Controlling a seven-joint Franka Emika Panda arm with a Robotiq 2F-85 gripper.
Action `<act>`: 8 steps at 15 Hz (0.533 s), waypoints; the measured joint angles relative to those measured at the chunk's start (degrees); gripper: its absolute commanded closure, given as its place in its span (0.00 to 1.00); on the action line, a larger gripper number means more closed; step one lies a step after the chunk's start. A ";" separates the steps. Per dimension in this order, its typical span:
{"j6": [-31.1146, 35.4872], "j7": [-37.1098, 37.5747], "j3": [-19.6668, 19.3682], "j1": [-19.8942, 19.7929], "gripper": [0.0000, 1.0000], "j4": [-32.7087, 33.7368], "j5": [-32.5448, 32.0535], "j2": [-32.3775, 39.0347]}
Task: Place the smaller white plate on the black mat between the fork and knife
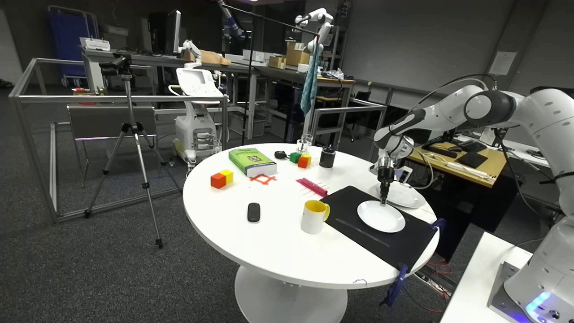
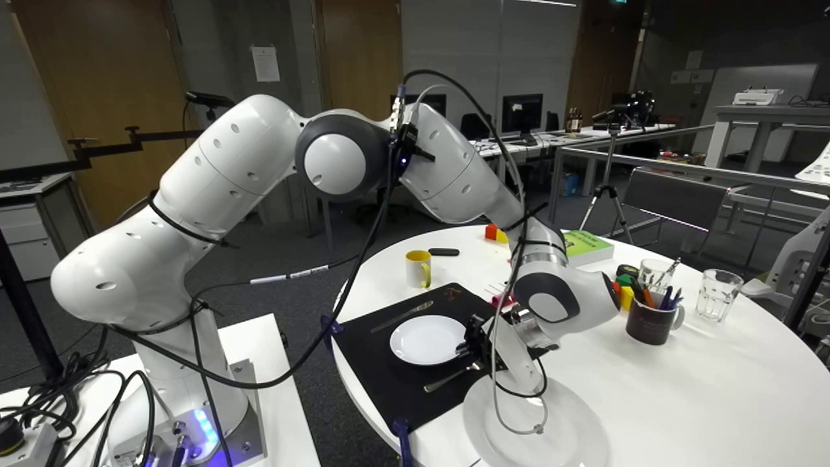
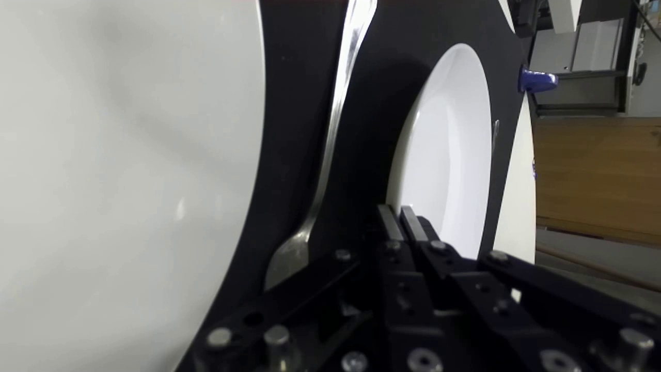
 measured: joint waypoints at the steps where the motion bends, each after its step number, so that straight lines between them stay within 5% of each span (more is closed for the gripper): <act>1: -0.04 0.00 0.03 0.00 0.99 0.12 0.00 0.13; 8: -0.50 0.00 0.55 0.00 0.99 1.06 0.00 1.06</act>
